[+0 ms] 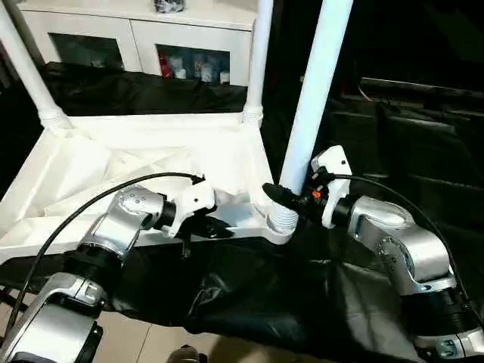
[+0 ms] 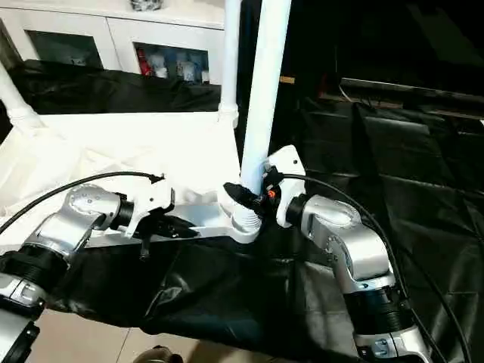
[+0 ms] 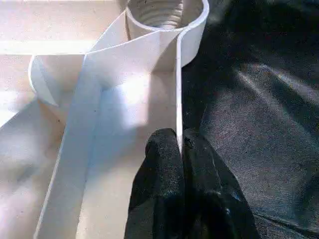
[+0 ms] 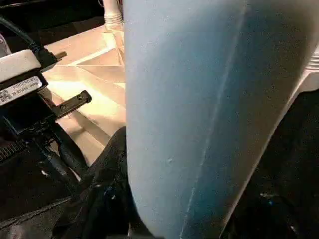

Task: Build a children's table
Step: Insert table leg to table base

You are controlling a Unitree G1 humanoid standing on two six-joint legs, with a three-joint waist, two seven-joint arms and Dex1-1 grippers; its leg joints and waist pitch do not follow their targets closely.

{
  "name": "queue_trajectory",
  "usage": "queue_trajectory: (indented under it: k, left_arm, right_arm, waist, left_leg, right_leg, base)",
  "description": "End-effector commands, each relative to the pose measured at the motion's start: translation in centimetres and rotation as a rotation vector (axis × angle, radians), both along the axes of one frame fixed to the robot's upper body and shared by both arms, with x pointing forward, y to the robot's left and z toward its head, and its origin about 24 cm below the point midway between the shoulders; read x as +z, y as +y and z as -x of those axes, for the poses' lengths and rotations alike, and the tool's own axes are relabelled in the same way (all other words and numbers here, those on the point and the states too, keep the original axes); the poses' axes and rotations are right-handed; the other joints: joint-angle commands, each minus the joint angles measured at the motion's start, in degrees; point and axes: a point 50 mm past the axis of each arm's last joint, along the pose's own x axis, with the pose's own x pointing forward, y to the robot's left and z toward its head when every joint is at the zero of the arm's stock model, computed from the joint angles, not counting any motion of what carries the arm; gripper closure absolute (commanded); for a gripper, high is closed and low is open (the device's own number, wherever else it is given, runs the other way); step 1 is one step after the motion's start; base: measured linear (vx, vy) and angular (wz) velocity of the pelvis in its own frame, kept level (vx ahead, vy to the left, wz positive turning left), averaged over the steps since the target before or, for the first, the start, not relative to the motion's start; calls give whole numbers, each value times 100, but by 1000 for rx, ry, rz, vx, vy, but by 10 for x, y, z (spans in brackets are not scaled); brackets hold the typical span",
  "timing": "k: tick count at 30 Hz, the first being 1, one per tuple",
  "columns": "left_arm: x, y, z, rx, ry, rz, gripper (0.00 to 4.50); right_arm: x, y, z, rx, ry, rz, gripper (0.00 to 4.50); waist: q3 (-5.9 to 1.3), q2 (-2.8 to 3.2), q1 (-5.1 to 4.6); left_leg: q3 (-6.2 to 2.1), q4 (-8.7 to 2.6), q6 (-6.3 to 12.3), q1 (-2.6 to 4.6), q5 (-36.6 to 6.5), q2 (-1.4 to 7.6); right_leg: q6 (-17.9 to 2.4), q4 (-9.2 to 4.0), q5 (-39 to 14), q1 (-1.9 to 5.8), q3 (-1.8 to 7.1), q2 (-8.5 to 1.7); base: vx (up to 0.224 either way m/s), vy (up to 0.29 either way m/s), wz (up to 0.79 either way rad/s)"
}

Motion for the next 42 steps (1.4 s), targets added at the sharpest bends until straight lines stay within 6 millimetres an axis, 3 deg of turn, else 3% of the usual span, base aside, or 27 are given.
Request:
queue_trajectory:
  k: [1, 16, 30, 33, 39, 42]
  left_arm:
    - [-7, -1, 4, 5, 46, 43, 450]
    - [-5, 0, 3, 65, 32, 117, 450]
    - [-11, 0, 7, 112, 38, 136, 450]
    - [-11, 0, 7, 119, 35, 133, 394]
    - [-15, 3, 8, 119, 33, 95, 388]
    - [-16, 4, 8, 126, 40, 94, 426]
  right_arm:
    - [6, -2, -4, -12, -36, 7, 262]
    - [-11, 10, -10, -3, -4, 33, 262]
    - [-19, 15, -12, 16, 4, 40, 262]
    - [-19, 15, -12, 17, 4, 41, 262]
    - [-20, 15, -11, 15, 1, 44, 262]
    - [-20, 15, -11, 15, 1, 45, 262]
  waist:
    - [-413, 54, 5]
    - [-409, 70, -21]
    - [-382, 42, -67]
    - [-383, 49, -65]
    - [-388, 54, -67]
    - [-391, 53, -65]
  left_leg:
    - [-124, -507, -211, 106, -1198, 309]
    - [-122, -508, -156, 83, -1203, 303]
    - [-113, -526, -72, 85, -1229, 293]
    - [-114, -524, -72, 88, -1213, 290]
    - [-112, -539, -89, 101, -1285, 296]
    - [-113, -539, -87, 100, -1263, 295]
  right_leg:
    - [-1191, -483, -956, 272, 302, -528]
    - [-1201, -498, -1117, 269, 301, -538]
    - [-1026, -554, -1619, 242, 311, -530]
    - [-983, -567, -1734, 242, 321, -538]
    - [-1008, -570, -1614, 235, 316, -522]
    - [-1003, -574, -1631, 241, 318, -529]
  base:
    - [0, 0, 0]
    - [0, 0, 0]
    - [0, 0, 0]
    - [0, 0, 0]
    - [0, 0, 0]
    - [0, 0, 0]
